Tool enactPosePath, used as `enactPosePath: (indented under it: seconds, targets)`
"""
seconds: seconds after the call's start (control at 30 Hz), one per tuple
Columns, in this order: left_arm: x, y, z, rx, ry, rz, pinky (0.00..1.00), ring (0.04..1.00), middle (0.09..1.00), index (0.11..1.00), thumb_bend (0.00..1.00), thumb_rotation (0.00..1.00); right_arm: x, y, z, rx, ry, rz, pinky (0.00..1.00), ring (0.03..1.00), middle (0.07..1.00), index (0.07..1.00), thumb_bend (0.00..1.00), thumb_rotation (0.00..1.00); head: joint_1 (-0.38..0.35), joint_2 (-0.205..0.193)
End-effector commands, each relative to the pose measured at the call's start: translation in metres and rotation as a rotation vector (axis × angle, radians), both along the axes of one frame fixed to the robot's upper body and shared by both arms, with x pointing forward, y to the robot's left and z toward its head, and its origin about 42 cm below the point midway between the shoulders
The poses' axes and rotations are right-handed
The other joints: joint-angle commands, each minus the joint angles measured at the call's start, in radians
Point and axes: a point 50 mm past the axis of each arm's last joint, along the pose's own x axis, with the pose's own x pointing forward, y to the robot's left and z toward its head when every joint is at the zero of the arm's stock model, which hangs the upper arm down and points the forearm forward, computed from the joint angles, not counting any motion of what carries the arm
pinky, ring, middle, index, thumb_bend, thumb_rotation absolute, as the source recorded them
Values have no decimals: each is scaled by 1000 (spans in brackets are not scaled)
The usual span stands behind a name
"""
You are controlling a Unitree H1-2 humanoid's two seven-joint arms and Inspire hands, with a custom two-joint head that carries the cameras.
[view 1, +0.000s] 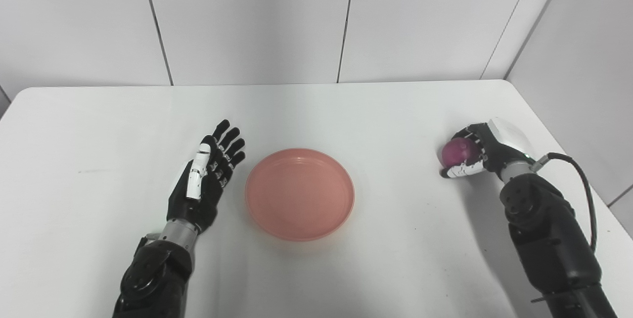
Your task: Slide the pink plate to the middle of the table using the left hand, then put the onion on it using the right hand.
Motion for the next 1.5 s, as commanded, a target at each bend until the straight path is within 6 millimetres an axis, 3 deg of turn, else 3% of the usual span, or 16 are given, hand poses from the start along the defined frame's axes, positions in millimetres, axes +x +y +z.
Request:
enactPosePath:
  seconds: [0.0, 0.07, 0.1, 0.13, 0.23, 0.47, 0.77, 0.93, 1.47]
  targets:
    - [-9, 4, -17, 14, 91, 2, 958, 951, 961, 944, 413, 1000, 1, -2, 2, -14, -30, 28, 428, 521, 576, 572, 912, 59, -3, 1]
    - [-9, 4, -18, 15, 93, 3, 954, 948, 957, 940, 413, 1000, 1, -2, 2, -17, -39, 30, 412, 505, 563, 560, 901, 31, -3, 1]
    - [-9, 4, -19, 15, 93, 2, 953, 945, 956, 939, 414, 1000, 1, -2, 3, -19, -41, 31, 392, 487, 552, 525, 717, 80, -3, 1]
    - [-9, 5, -19, 16, 93, 3, 952, 944, 955, 939, 414, 1000, 1, -2, 3, -22, -42, 33, 382, 478, 547, 507, 623, 106, -3, 0]
    - [-9, 4, -18, 26, 89, 10, 936, 934, 945, 929, 419, 1000, 1, -2, 3, -26, -45, 36, 401, 497, 558, 489, 529, 130, -3, 1]
    - [-9, 4, -17, 26, 86, 5, 943, 939, 949, 931, 420, 1000, 1, -2, 2, -16, -45, 32, 415, 509, 569, 488, 522, 133, -2, 0]
    - [-9, 3, -18, 13, 89, 2, 950, 943, 953, 937, 420, 1000, -2, -1, 6, -12, -78, 47, 288, 394, 487, 487, 519, 130, 2, 1]
    - [-9, 2, -17, 8, 95, 7, 948, 944, 954, 935, 420, 1000, -5, 7, 17, -4, -110, 66, 344, 447, 524, 487, 518, 129, 3, 1]
    - [-9, 1, -17, 5, 92, 5, 953, 947, 958, 942, 417, 1000, -12, 41, 56, -22, -233, 143, 380, 467, 536, 487, 518, 129, 5, 1]
